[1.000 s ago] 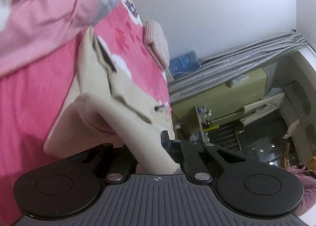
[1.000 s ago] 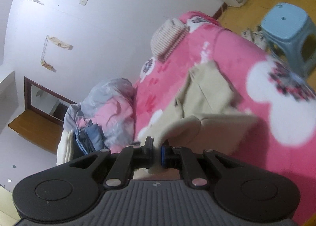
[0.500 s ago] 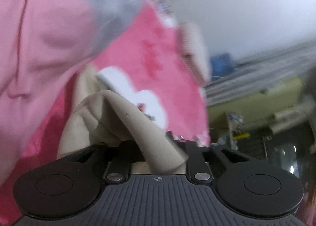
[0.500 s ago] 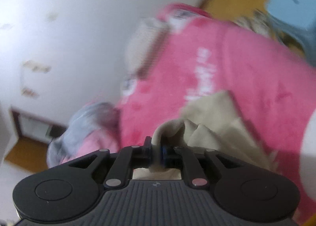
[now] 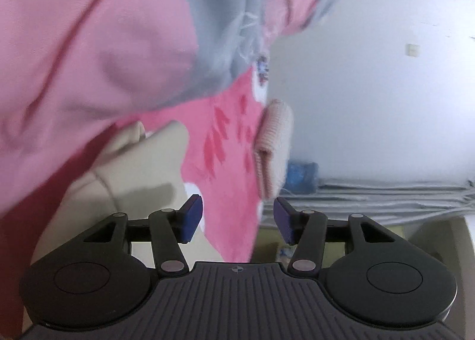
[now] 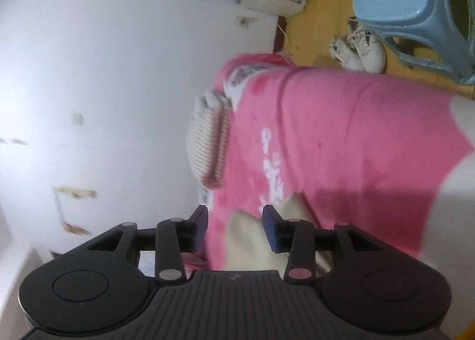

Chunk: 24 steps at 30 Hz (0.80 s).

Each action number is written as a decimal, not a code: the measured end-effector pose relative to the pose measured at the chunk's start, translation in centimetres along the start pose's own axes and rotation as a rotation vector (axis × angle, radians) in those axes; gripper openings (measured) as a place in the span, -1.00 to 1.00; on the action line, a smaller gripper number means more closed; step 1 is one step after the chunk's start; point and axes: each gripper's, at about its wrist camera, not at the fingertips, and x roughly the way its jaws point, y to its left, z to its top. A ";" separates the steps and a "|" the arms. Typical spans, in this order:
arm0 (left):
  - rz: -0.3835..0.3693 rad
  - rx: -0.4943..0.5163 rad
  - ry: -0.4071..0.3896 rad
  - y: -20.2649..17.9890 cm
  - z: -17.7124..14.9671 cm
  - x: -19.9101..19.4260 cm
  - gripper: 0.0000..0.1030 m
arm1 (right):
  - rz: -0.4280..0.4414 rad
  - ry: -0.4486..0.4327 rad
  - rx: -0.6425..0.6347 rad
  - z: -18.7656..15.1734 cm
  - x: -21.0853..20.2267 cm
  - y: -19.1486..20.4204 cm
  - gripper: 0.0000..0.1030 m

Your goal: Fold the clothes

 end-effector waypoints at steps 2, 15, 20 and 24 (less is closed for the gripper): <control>0.018 0.070 0.063 -0.8 -1.3 -1.7 0.03 | 0.070 0.089 0.037 -1.3 -1.3 -0.3 -0.15; 0.353 0.425 0.290 -4.4 -8.7 -9.1 0.58 | -0.103 0.252 0.234 -12.1 -7.4 -5.8 0.22; 0.406 0.327 0.261 1.0 -12.3 -7.8 0.58 | -0.188 0.137 0.183 -13.2 -7.7 -6.1 0.20; 0.370 0.260 0.098 3.8 -12.7 -7.3 0.58 | -0.288 0.086 0.060 -14.1 -7.2 -4.4 0.21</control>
